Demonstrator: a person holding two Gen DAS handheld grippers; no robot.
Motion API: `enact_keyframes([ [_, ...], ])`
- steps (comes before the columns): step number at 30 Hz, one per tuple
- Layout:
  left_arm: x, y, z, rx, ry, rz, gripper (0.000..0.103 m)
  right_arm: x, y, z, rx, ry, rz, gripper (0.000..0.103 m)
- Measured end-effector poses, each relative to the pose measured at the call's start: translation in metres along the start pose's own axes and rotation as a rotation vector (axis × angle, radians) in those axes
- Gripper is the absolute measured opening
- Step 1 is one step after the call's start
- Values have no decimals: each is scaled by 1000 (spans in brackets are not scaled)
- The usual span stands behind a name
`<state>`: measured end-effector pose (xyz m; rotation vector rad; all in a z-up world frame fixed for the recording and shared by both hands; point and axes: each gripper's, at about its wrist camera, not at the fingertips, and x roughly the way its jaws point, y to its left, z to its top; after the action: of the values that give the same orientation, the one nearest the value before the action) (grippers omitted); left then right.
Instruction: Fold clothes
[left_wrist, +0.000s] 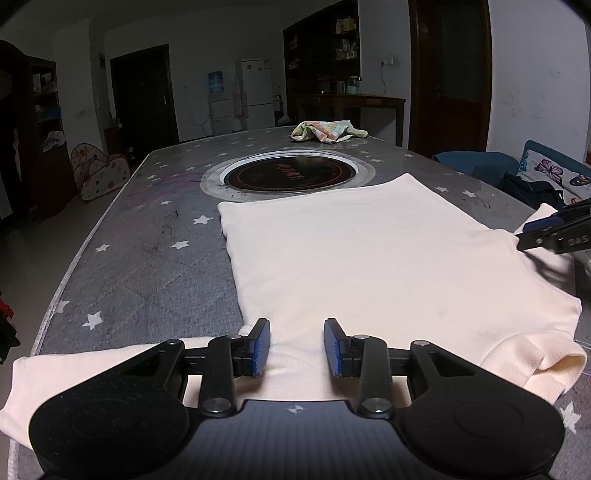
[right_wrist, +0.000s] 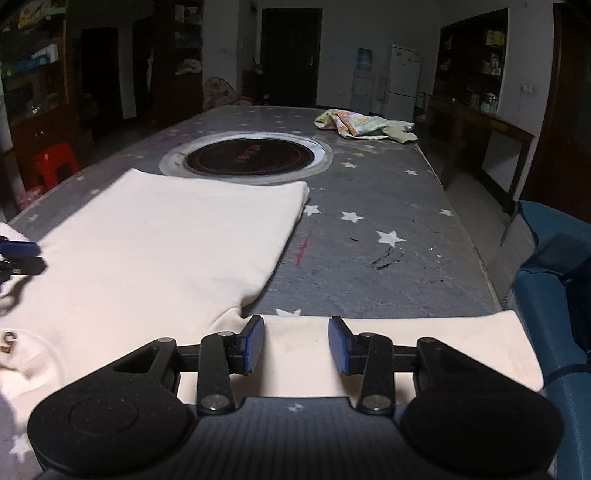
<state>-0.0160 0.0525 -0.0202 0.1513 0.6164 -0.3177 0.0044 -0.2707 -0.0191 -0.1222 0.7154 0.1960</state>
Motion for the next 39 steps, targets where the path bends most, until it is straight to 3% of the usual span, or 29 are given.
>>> enact_keyframes([
  [5, 0, 1, 0, -9, -1, -3, 36, 2, -10, 2, 69, -10, -5, 39],
  [17, -1, 2, -1, -11, -1, 4, 37, -4, -29, -10, 84, 1, -55, 41],
  [24, -1, 0, 0, -1, 2, 8, 38, -17, -57, -22, 121, 17, -135, 45],
  [28, -1, -4, 3, 11, 12, 3, 48, -26, -71, -30, 161, 13, -153, 45],
  [33, -7, -17, 12, 37, -4, 0, 51, -38, -87, -36, 208, -6, -216, 45],
  [39, -18, -36, 23, 67, -37, -55, 52, -41, -115, -43, 289, -11, -299, 44],
])
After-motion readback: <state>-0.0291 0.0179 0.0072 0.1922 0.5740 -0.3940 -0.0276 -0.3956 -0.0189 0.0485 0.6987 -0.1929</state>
